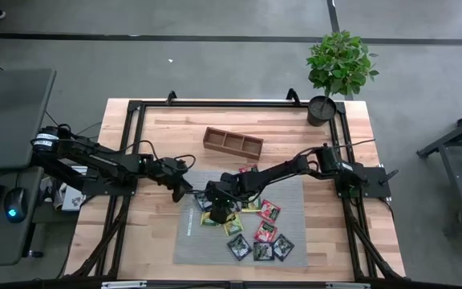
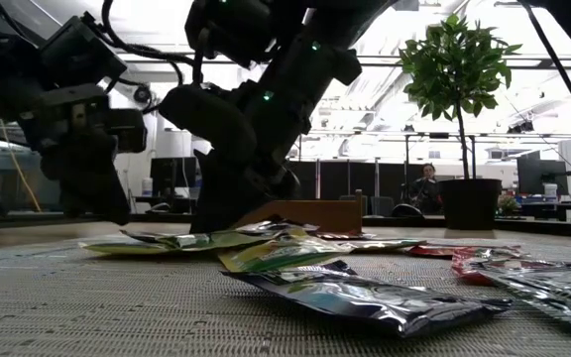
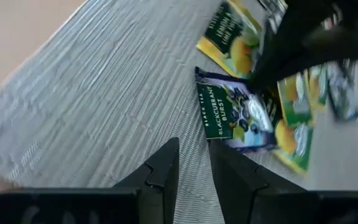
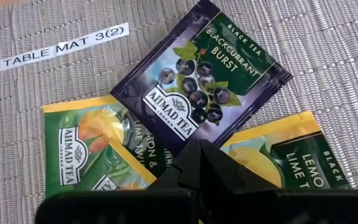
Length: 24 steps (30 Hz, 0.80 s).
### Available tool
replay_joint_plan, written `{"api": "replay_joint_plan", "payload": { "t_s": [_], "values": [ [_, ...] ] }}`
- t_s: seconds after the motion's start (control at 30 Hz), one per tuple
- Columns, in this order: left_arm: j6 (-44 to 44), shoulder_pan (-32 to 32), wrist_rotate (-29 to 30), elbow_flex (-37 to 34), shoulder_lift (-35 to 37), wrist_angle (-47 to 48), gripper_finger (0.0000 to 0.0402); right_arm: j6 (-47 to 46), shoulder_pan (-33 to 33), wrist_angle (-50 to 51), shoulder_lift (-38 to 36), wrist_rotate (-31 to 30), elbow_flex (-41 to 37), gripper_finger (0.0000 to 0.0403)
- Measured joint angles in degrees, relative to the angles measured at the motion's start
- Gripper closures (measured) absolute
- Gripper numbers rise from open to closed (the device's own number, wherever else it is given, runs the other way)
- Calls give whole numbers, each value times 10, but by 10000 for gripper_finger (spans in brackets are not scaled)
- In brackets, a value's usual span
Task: Pick & Place Tea
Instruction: Put the purple tea bag into the left section of the wooden organizer
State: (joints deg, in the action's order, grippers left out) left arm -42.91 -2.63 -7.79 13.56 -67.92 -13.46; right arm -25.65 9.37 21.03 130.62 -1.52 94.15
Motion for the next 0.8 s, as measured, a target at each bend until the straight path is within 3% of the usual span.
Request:
{"api": "replay_joint_plan", "payload": {
  "t_s": [0.27, 0.47, 0.8],
  "values": [
    [-113, 0, -24, 0, -20, 1, 312, 0, 0, -1, 1, -9, 0, 403],
    [-119, 0, -46, 1, -66, -42, 311, 0, 0, -8, 2, -12, -1, 403],
    [-140, 0, -53, 0, -70, -66, 311, 0, 0, -11, 3, -11, -1, 403]
  ]
}}
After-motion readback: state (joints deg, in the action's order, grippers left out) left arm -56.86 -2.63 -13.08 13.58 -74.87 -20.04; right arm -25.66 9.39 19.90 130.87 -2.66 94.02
